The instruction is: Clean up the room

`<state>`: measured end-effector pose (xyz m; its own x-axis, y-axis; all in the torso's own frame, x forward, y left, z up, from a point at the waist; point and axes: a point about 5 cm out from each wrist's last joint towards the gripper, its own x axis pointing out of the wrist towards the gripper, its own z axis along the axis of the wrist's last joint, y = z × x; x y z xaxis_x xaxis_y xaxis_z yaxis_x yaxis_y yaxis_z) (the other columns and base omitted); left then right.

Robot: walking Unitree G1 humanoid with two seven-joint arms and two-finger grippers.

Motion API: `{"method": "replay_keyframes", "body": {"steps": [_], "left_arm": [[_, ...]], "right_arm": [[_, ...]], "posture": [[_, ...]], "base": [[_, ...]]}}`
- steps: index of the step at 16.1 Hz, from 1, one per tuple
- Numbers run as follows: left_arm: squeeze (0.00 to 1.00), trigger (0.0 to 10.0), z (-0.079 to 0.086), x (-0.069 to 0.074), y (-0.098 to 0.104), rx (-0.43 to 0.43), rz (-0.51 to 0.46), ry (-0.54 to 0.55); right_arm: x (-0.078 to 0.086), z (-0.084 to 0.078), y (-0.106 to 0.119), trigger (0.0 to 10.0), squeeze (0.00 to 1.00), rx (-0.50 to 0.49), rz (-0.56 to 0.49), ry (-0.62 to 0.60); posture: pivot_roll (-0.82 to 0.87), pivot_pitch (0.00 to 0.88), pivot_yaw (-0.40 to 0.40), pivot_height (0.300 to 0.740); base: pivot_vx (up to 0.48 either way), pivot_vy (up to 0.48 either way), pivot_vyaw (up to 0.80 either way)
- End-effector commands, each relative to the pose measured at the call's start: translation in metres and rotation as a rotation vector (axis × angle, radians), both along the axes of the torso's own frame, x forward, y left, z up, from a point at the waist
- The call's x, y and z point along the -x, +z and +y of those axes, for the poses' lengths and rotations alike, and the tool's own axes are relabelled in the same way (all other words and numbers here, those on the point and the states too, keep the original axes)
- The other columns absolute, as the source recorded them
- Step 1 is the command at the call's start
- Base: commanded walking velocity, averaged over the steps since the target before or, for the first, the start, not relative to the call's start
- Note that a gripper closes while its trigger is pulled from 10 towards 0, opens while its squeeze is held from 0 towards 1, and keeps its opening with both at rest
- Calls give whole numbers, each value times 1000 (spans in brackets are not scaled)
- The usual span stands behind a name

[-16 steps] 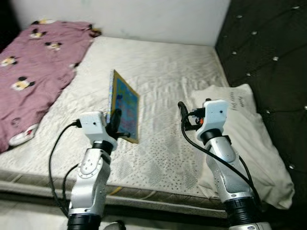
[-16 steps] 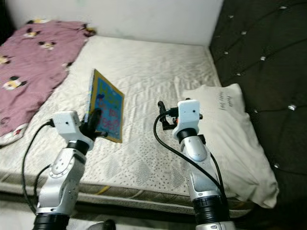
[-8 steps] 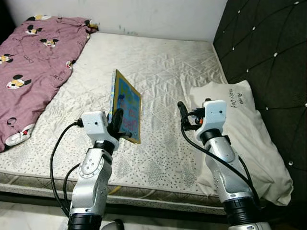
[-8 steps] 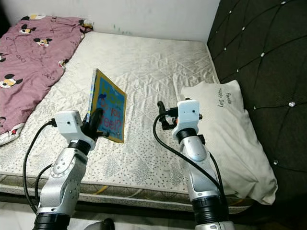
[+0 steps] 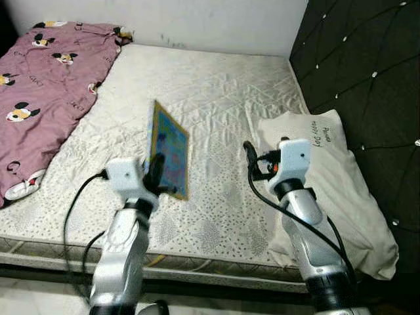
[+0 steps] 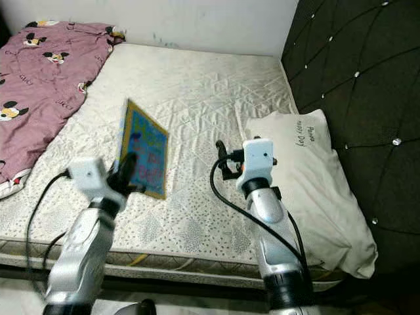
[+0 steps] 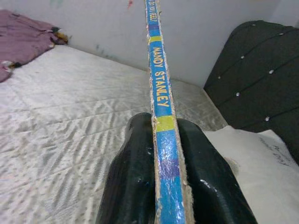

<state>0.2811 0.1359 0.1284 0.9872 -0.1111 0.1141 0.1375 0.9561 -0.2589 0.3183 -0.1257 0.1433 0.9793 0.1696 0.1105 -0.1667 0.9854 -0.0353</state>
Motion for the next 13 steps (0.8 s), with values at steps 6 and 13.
{"method": "replay_keyframes", "body": {"steps": [6,13], "left_arm": [[0,10000,14,24,-5,-22,53,42],[0,10000,6,18,4,-17,33,4]], "right_arm": [[17,-14,-16,10000,0,-29,66,-22],[13,-10,-11,10000,0,-28,57,-14]], "posture": [[-2,116,-67,740],[-8,119,-66,740]], "base": [[0,0,0],[0,-411,0]]}}
